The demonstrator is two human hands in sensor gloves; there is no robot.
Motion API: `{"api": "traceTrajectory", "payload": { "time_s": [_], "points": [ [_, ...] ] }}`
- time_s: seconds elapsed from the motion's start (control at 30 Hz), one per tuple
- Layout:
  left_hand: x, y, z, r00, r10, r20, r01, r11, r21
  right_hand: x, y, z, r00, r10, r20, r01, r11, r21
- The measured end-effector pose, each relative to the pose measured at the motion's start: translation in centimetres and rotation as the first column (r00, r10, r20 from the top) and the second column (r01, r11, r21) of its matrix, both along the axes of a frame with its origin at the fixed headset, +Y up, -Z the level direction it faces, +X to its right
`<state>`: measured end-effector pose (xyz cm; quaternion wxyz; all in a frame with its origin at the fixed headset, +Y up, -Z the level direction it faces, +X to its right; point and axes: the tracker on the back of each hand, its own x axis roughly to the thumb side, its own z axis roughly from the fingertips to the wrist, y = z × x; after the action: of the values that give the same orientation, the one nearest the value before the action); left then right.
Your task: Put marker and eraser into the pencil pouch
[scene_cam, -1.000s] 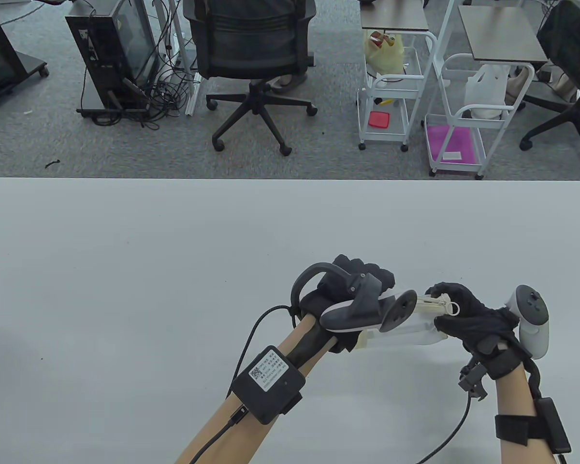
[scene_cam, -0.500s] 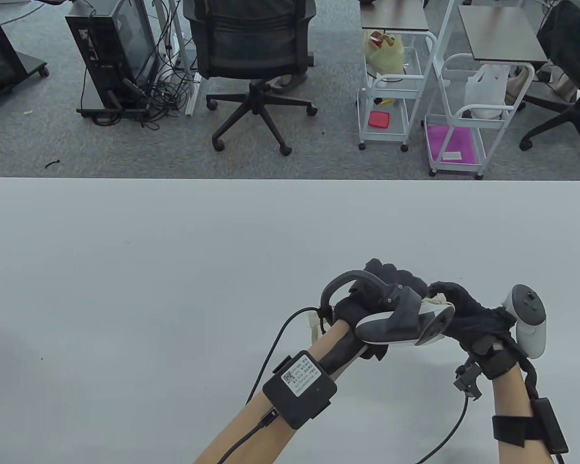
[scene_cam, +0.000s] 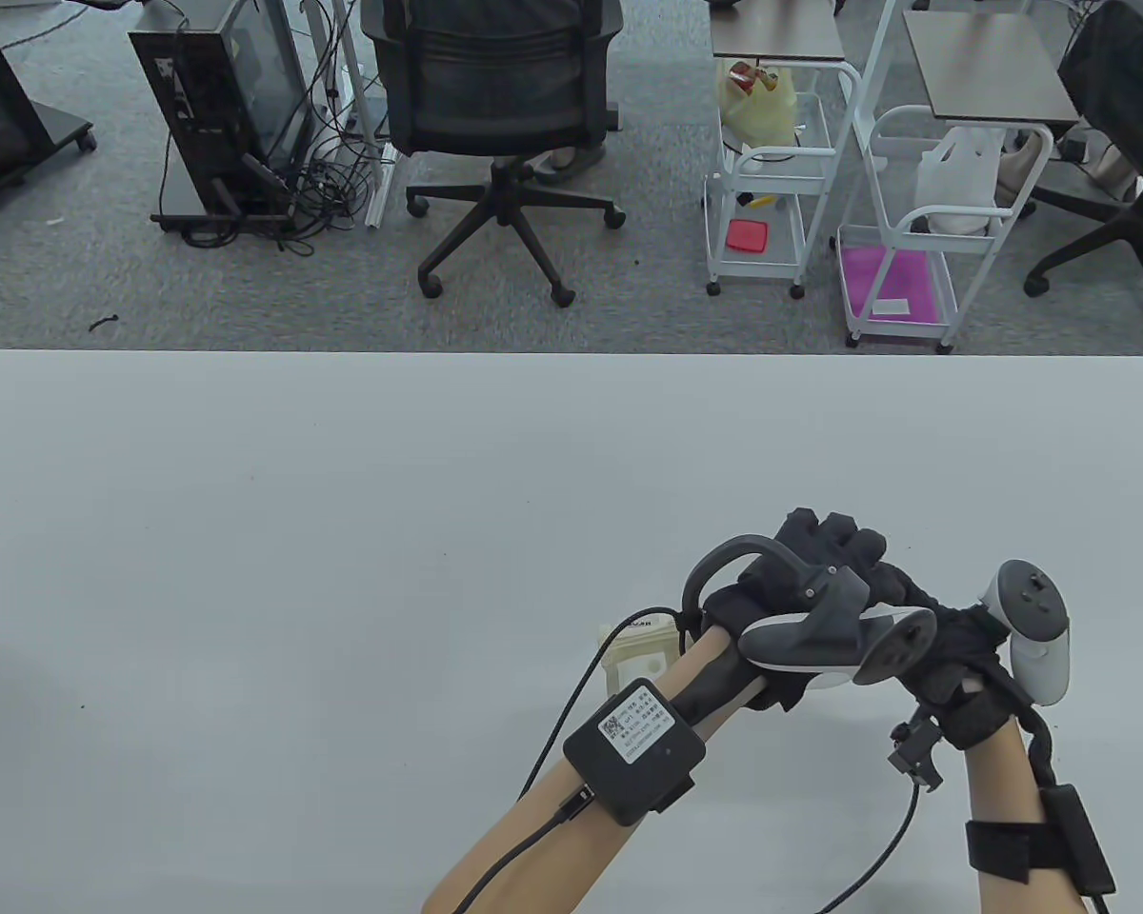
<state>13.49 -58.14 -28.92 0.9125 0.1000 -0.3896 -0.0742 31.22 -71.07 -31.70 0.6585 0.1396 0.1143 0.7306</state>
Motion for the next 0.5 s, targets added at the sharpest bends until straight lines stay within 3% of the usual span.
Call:
{"api": "traceTrajectory", "payload": {
  "time_s": [0.27, 0.5],
  "points": [
    [-4.5, 1.6, 0.2, 0.999, -0.025, -0.046, 0.026, 0.999, 0.028, -0.2, 0.2, 0.0, 1.0, -0.02, 0.005, 0.02, 1.0, 0.022],
    [-8.3, 1.5, 0.3, 0.993, -0.062, -0.097, 0.064, 0.998, 0.018, -0.2, 0.1, 0.0, 1.0, -0.029, 0.003, 0.029, 0.999, 0.017]
  ]
}}
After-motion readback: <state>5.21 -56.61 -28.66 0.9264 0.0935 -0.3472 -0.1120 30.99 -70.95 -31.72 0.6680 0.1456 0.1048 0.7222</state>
